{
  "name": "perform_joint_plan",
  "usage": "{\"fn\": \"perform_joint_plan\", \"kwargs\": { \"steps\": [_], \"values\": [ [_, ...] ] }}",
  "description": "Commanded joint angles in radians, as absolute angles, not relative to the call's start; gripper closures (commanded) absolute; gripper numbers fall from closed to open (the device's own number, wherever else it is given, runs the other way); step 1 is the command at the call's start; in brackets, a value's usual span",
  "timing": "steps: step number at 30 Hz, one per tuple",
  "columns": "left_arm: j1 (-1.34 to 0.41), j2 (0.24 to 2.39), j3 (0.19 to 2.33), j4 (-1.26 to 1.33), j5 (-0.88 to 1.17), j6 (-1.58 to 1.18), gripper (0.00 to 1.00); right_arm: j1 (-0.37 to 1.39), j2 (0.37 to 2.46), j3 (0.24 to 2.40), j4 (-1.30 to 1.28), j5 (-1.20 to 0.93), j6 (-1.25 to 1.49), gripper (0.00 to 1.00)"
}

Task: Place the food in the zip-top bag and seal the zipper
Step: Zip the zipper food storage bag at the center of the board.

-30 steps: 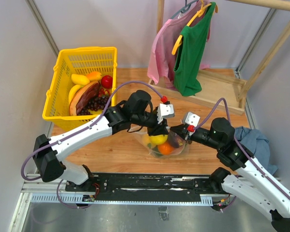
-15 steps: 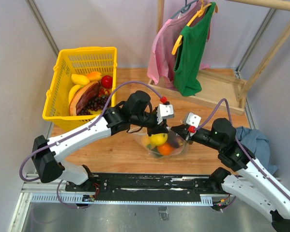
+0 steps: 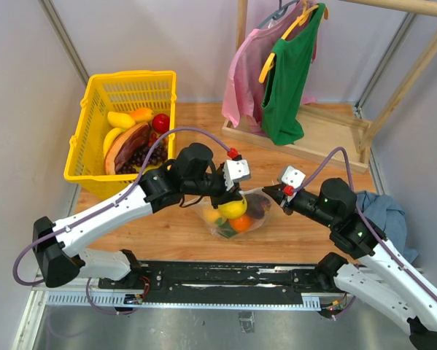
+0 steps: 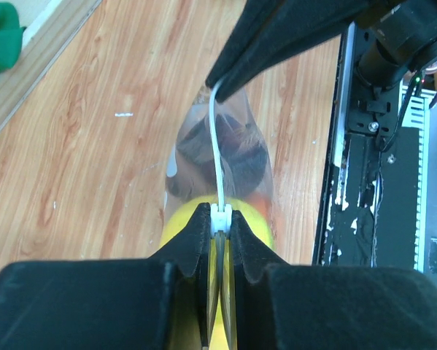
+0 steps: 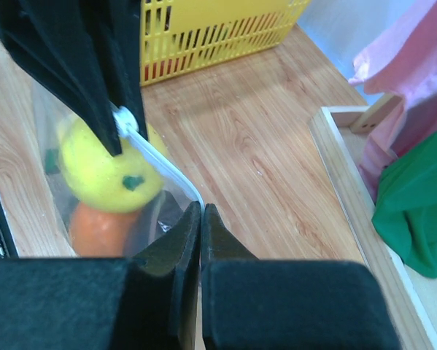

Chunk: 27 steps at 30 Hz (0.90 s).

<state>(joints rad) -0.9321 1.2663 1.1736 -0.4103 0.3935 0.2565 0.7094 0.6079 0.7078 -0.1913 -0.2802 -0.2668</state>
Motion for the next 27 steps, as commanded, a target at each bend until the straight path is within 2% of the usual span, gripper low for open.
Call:
{"fn": "perform_joint_plan", "kwargs": {
  "steps": [1,14,21,24,27],
  "values": [
    [-0.930,1.179,1.136,-0.504,0.340,0.230,0.99,0.698,0.604,0.738,-0.252,-0.041,-0.281,0.99],
    [-0.930,1.071,1.066,-0.538,0.258,0.167,0.99,0.697,0.615,0.747,-0.275,0.155,-0.241,0.99],
    [-0.929,1.036,1.048,-0.555,0.223,0.159,0.99,0.696,0.611,0.756,-0.275,0.141,-0.240,0.99],
    [-0.930,1.026,1.053,-0.562,0.200,0.164,0.99,0.694,0.623,0.764,-0.298,0.278,-0.216,0.99],
    [-0.930,1.016,1.044,-0.562,0.201,0.159,0.99,0.684,0.617,0.770,-0.310,0.327,-0.203,0.99]
  ]
}}
